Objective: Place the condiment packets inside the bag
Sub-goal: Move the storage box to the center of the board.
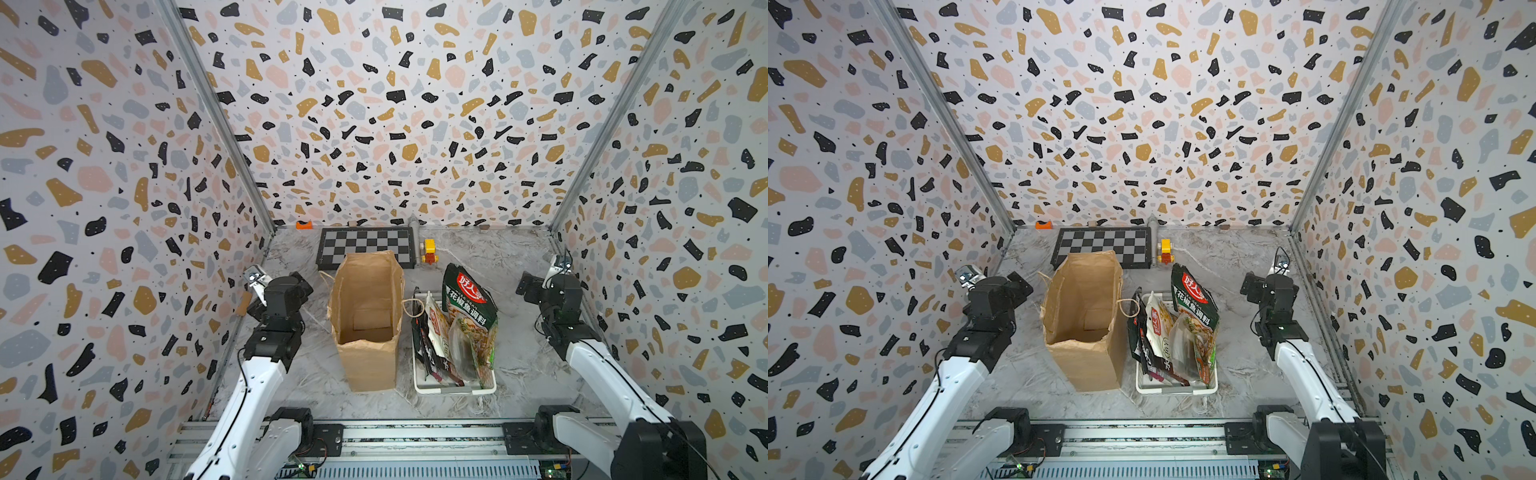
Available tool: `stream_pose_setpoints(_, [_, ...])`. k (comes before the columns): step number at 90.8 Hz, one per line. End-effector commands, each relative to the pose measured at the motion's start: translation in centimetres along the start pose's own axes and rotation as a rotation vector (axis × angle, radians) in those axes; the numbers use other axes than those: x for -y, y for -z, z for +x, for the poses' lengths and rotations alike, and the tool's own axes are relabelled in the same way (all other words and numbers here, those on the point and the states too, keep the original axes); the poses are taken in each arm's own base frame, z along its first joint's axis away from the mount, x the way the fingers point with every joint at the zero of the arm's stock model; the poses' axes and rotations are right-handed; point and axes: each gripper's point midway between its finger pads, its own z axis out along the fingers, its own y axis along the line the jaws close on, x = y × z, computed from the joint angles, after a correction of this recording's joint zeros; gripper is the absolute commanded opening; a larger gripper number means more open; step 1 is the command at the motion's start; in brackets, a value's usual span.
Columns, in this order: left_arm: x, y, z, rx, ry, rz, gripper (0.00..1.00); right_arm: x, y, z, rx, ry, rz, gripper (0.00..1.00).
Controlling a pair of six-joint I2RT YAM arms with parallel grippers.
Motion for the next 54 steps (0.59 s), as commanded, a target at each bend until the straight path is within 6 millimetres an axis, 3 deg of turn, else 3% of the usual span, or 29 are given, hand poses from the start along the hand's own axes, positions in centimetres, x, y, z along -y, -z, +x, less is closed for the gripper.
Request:
stream_pose_setpoints(1, [2.2, 3.8, -1.9, -0.153, -0.035, 0.102, 1.0, 0.4, 3.2, 5.9, -0.329, -0.024, -0.002, 0.98])
stream_pose_setpoints(11, [6.5, 7.6, -3.8, -0.284, -0.197, 0.324, 1.0, -0.9, 5.9, 7.1, -0.431, -0.036, -0.095, 0.95])
stream_pose_setpoints(20, [8.2, 9.5, -1.9, -0.462, -0.334, 0.449, 1.0, -1.7, 8.0, 8.7, -0.509, -0.067, -0.159, 0.94])
stream_pose_setpoints(41, [10.9, 11.6, 2.5, -0.609, -0.456, 0.625, 0.98, -1.9, 10.7, 10.6, -0.56, -0.115, -0.207, 0.9])
stream_pose_setpoints(54, [11.2, 10.6, 3.6, -0.594, -0.558, 0.539, 0.95, -1.8, 11.5, 11.2, -0.598, -0.105, -0.205, 0.88])
